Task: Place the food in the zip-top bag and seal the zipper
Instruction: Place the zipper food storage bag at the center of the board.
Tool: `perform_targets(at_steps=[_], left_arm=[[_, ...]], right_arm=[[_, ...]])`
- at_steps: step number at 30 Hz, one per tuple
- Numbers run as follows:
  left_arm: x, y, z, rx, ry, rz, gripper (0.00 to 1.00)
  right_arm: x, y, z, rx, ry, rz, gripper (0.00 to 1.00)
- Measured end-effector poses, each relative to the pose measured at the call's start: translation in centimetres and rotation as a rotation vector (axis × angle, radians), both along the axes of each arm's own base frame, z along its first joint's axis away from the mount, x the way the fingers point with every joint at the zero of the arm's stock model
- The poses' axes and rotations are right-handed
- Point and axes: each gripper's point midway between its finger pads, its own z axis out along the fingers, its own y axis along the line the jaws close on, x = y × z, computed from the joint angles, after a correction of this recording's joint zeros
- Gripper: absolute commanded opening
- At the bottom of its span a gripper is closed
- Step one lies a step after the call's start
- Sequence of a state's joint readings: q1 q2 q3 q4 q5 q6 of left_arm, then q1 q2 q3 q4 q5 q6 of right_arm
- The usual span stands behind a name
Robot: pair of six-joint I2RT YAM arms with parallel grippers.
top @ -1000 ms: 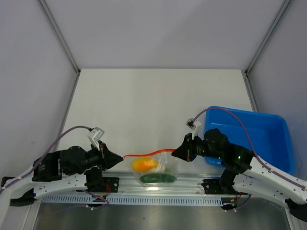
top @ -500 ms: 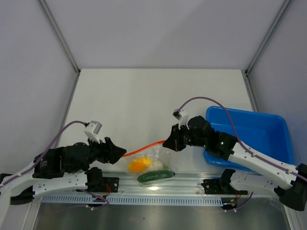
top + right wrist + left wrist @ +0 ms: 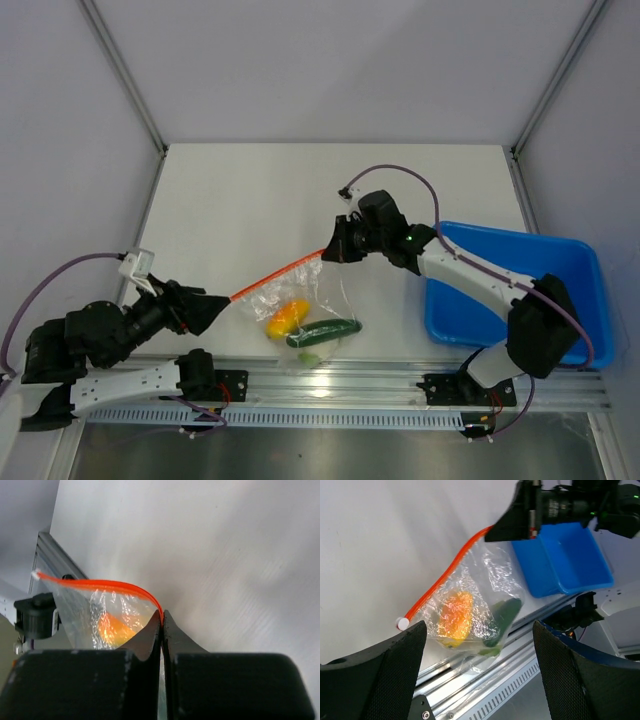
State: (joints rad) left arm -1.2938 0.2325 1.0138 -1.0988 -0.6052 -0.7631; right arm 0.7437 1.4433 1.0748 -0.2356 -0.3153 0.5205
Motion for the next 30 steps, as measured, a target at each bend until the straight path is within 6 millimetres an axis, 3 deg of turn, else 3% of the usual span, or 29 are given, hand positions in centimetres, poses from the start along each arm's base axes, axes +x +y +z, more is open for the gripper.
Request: perform_targets(at_steps=[4,10,19,24,30], left_arm=[[-0.2,-0.3,0.9,-0.014,-0.024,-0.027,0.87],[-0.7,-2.3,-0.4,0.016,-0.003,-0.093,0.87],[-1.2,-3.7,-1.4,0.026,0.013,-0.143,0.87],[-1.1,-4.5,-1.8,0.03,0.016,-0.155,0.88],[-1.2,-5.2,-2.7,0.049,0.028,-0.17,0.88]], right_arm=[[3.3,1.3,-1.2,-0.023,0.01,-0.005,0.0],[9.0,2.1,-3.5,-0.048,0.035,-0.041,0.0],[14.7,2.9,-6.7,-0.053,0.075,-0.082,0.0],[17.1,2.7,-7.4,-0.049,0.088,-0.122,0.0],[20.4,1.0,-7.5,-0.057,0.095,-0.235,0.0]])
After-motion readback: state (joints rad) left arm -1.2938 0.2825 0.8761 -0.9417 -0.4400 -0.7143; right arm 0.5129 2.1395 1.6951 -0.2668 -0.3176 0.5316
